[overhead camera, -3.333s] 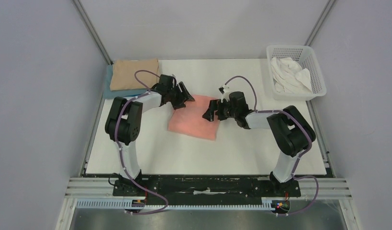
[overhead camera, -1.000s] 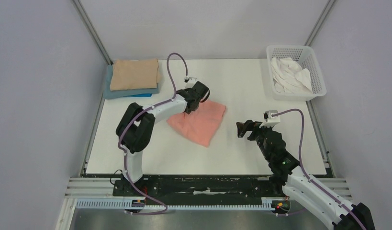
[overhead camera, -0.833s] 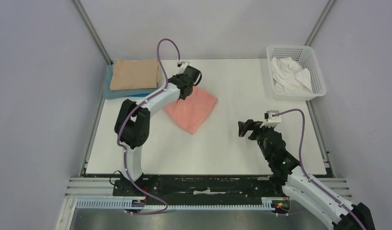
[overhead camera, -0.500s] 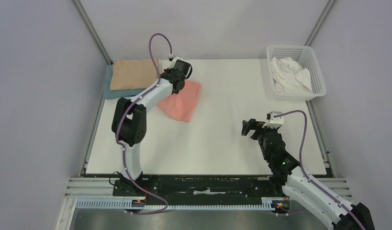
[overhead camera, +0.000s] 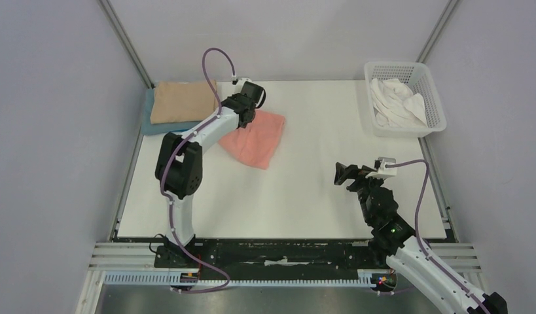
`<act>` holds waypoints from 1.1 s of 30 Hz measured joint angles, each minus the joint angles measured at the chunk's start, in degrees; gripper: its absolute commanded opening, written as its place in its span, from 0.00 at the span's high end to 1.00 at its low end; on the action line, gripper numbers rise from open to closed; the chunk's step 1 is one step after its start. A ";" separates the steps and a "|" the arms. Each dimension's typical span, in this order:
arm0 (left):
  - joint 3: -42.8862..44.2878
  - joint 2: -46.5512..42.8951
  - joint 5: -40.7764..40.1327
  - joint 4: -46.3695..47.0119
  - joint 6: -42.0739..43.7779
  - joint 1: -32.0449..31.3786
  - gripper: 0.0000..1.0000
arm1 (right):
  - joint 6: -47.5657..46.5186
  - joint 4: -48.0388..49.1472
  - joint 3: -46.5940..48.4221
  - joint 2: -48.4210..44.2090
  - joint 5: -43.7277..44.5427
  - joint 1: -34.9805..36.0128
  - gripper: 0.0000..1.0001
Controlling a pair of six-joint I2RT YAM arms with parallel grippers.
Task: Fold and stack the t-shirts
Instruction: Put the neatly folded tshirt into the corner of the board with the left arm
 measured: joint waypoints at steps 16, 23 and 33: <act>26.53 11.67 -9.27 -0.46 16.57 2.56 0.98 | 0.00 -0.02 -0.57 3.82 2.75 0.00 0.02; 32.54 11.91 -10.03 -0.11 21.68 5.92 0.98 | -0.44 0.20 -0.61 6.16 6.32 0.00 0.02; 38.01 11.91 -10.05 0.00 25.70 9.07 0.98 | -1.51 0.50 -0.66 10.03 10.73 0.00 0.02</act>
